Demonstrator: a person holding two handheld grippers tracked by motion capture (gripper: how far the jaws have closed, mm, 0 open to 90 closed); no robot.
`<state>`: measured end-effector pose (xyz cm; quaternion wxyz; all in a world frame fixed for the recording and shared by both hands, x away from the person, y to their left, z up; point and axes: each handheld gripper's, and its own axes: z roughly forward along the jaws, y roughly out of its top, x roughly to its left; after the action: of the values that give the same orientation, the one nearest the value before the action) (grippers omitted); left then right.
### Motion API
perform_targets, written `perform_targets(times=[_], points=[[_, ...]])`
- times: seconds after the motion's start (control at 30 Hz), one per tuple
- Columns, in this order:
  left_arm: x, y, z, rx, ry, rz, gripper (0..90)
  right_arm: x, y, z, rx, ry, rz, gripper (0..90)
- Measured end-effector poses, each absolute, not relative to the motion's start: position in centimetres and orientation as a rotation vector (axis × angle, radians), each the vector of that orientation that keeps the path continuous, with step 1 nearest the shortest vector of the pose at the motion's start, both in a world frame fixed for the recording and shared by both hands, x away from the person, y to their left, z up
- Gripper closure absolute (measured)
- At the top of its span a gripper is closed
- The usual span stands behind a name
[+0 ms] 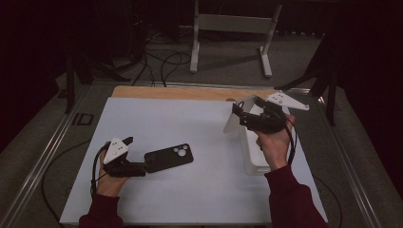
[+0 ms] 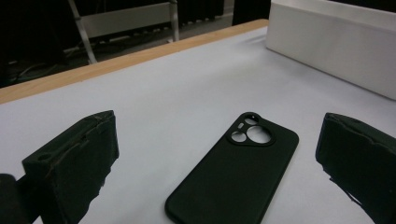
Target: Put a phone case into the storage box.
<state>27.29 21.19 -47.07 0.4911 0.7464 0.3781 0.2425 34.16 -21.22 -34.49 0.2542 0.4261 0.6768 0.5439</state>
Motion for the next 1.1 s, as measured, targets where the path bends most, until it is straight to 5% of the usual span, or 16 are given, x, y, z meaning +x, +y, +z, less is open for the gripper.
perform_targets(times=[1.1], points=[[26.0, 22.9, -48.1, 1.773, 0.974, 0.628, 0.0, 37.6, -22.8, -33.9, 1.21, 1.751, 1.411, 17.0]])
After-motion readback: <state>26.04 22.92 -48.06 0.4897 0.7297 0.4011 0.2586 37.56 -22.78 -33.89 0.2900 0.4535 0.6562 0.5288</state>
